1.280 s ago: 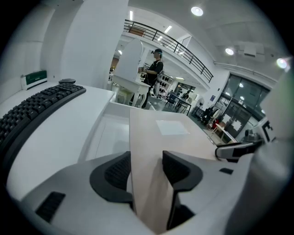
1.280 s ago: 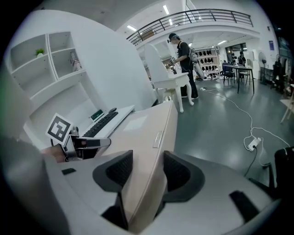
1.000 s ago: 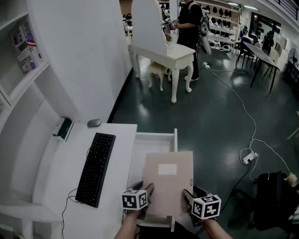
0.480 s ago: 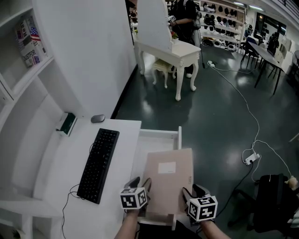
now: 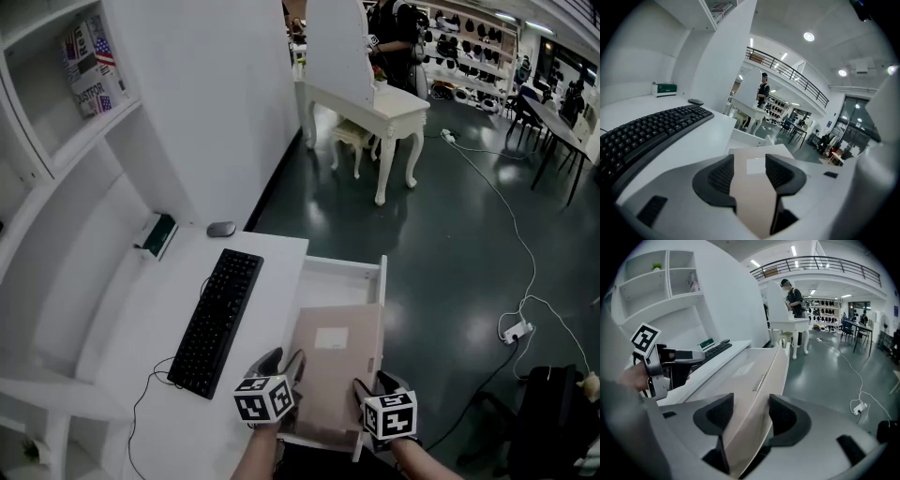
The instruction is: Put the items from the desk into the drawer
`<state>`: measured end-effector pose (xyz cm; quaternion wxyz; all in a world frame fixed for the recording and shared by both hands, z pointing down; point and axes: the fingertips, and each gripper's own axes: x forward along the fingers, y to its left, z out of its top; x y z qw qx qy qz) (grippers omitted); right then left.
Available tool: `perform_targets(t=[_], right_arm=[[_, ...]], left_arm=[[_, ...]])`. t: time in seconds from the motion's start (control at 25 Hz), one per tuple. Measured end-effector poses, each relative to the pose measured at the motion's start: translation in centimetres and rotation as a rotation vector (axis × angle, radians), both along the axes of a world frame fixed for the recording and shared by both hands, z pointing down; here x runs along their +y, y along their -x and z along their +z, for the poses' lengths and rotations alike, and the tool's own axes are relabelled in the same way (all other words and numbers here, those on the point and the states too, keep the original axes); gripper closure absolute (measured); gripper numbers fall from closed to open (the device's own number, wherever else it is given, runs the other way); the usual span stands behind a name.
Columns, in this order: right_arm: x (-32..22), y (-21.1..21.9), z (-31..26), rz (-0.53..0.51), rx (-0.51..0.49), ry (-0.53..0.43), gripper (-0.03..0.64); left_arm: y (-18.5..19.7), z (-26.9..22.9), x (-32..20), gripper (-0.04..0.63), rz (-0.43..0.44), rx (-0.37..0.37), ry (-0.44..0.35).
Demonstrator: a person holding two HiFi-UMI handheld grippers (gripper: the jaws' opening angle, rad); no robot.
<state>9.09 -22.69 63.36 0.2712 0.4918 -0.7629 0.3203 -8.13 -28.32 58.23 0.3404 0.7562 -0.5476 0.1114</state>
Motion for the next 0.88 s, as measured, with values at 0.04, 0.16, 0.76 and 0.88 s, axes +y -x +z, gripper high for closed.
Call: perform_targets(t=[0.04,0.16,0.76,0.88], right_arm=[[-0.2,0.3,0.1,-0.018,0.011,-0.002,0.378],[-0.7,1.4,0.7,-0.059,0.024,0.005,0.370],[-2.1,3.8,-3.7,-0.087,-0.085,-0.117,0.429],[-2.5,3.5,-5.8,-0.074,-0.115,-0.171,0.475]], left_arm=[[0.2,0.1,0.2,0.387,-0.007,0.005,0.003],[0.9,0.2,0.9,0.390,-0.023,0.016,0.010],[3.9,-2.2,3.0,0.419,-0.073,-0.010,-0.044],[4.1,-3.0,3.5,0.442,-0.078,-0.033,-0.070]])
